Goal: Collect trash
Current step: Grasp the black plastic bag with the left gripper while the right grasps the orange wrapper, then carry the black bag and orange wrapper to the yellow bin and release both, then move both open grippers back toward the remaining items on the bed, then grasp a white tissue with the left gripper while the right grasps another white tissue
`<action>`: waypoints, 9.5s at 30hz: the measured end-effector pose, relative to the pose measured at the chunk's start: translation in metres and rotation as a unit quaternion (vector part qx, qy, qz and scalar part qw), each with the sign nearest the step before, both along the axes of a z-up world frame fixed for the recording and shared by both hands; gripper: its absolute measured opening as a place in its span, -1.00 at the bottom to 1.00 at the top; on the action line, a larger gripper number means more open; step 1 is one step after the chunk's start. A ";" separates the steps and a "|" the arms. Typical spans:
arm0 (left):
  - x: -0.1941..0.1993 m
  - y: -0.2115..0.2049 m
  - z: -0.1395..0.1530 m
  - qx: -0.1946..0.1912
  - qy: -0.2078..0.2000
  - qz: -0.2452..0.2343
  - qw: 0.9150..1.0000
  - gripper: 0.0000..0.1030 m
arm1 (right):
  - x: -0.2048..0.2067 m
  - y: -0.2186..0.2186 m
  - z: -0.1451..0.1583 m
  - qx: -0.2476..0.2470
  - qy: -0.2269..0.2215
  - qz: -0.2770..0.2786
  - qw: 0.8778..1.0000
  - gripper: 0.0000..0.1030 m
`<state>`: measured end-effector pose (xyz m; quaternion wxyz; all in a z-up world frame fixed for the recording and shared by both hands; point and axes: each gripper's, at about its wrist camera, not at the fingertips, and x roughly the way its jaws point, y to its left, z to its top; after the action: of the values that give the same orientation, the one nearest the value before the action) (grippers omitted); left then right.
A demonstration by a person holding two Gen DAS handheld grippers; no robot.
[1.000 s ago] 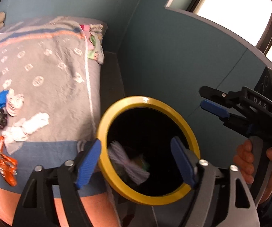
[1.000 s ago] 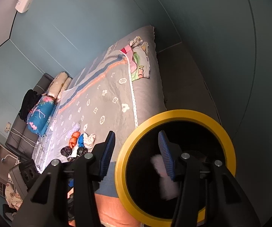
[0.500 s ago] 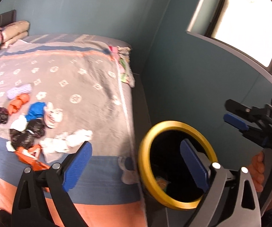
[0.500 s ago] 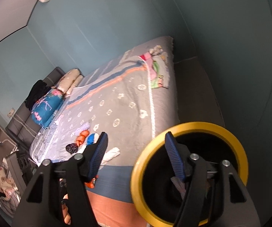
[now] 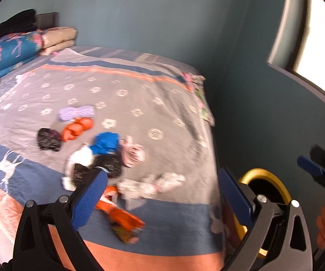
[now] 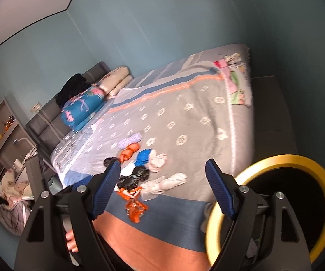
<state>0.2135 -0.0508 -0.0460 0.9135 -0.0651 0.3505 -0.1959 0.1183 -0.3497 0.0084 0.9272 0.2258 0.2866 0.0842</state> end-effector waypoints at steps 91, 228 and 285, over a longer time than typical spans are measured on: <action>0.164 0.190 -0.094 -0.011 0.059 0.188 0.980 -0.15 | 0.096 0.215 -0.137 -0.124 0.090 0.191 0.969 -0.60; -0.073 -0.139 -0.011 0.001 -0.008 -0.191 0.982 0.84 | -0.069 -0.085 -0.028 0.004 -0.036 -0.167 0.985 0.62; 0.182 0.098 -0.129 0.090 0.081 0.084 0.989 0.84 | 0.167 0.158 -0.148 -0.125 0.104 0.019 0.986 0.80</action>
<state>0.3951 0.0475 -0.1746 0.8974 -0.0273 0.4330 -0.0798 0.2857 -0.1920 -0.1392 0.9115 0.1098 0.3942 0.0416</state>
